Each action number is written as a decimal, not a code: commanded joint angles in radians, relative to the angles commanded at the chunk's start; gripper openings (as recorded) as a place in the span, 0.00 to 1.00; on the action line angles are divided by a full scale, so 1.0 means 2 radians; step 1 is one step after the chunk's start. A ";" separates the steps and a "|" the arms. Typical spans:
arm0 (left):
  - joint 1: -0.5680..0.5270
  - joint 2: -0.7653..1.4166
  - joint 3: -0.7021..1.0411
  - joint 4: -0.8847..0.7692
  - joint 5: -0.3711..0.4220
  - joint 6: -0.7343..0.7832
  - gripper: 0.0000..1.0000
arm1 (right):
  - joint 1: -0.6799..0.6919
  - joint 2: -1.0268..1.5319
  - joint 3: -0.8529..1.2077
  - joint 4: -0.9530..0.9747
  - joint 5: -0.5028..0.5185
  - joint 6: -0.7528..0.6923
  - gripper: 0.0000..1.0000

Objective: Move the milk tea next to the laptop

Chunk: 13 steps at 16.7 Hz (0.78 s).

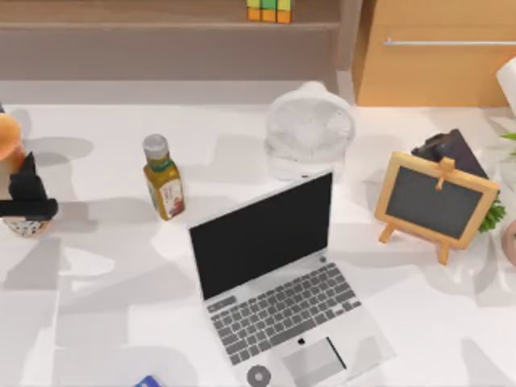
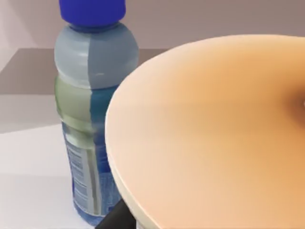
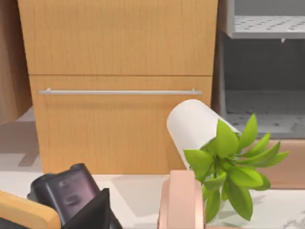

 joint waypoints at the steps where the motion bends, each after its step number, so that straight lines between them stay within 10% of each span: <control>1: 0.000 0.000 0.000 0.000 0.000 0.000 0.00 | 0.000 0.000 0.000 0.000 0.000 0.000 1.00; 13: 0.000 -0.033 0.003 -0.038 -0.001 0.001 0.00 | 0.000 0.000 0.000 0.000 0.000 0.000 1.00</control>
